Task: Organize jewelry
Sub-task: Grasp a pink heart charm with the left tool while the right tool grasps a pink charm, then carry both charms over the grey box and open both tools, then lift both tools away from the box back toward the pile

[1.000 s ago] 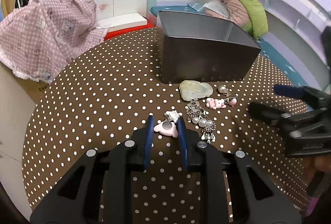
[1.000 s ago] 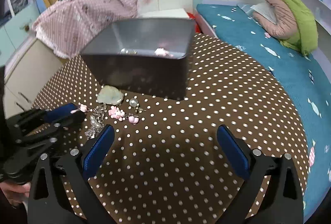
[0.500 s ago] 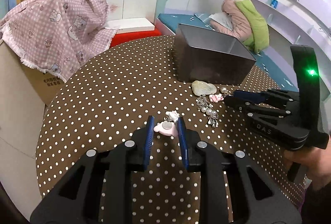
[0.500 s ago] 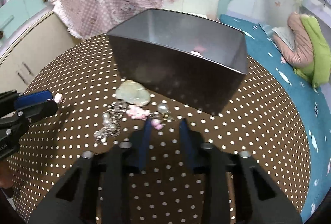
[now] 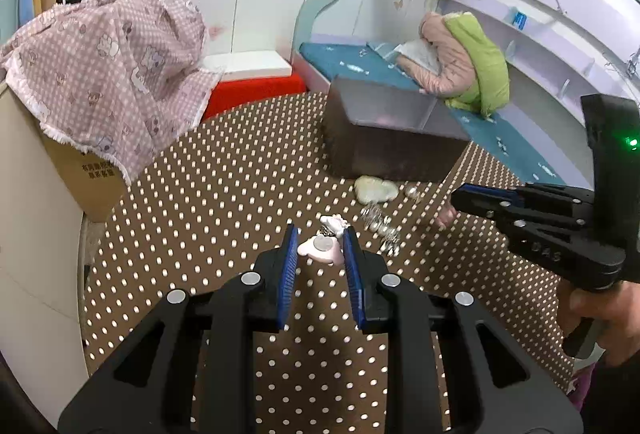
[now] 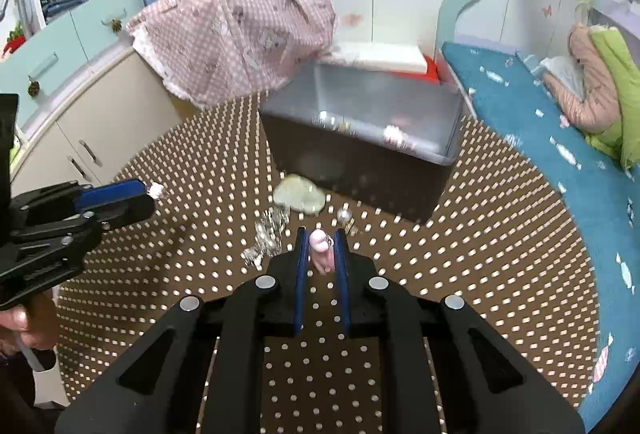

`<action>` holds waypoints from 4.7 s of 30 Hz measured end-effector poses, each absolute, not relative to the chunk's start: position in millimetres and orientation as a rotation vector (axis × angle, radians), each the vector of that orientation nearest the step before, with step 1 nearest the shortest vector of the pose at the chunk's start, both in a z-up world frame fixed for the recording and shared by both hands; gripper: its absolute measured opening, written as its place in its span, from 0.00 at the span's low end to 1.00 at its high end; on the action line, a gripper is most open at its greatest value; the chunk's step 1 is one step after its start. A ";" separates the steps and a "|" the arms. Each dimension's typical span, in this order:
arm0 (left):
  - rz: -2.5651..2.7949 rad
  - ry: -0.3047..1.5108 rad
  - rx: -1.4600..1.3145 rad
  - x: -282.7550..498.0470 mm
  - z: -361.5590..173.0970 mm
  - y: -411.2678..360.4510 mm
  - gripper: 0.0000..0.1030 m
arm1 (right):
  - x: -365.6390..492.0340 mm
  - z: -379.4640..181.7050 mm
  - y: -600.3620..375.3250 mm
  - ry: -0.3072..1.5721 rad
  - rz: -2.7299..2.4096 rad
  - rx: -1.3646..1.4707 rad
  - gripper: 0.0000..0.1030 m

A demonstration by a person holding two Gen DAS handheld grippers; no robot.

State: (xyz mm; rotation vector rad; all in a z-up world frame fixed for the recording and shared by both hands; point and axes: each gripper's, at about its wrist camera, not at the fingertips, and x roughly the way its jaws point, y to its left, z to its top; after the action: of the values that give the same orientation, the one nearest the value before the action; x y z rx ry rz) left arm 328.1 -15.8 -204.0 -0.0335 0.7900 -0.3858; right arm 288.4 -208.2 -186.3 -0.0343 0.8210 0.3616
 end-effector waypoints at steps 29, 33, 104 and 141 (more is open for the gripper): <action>-0.439 0.698 0.019 346.2 -153.7 -49.9 0.23 | 293.7 -244.4 -193.6 0.943 0.330 -0.146 0.22; -0.437 0.706 0.015 346.7 -156.5 -48.1 0.23 | 289.9 -240.3 -196.5 0.951 0.353 -0.144 0.10; -0.212 0.489 -0.001 333.5 -73.6 -33.4 0.95 | 262.9 -68.3 -265.9 0.525 0.169 0.180 0.93; -0.282 0.704 0.092 308.4 -182.5 -50.4 0.95 | 230.2 -132.2 -262.0 0.645 0.088 0.186 0.93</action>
State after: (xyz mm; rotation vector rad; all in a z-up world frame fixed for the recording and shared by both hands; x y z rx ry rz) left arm 308.4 -50.4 -182.5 0.0917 0.7041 -0.2817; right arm 230.2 -262.0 -132.2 0.1862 0.6452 0.0884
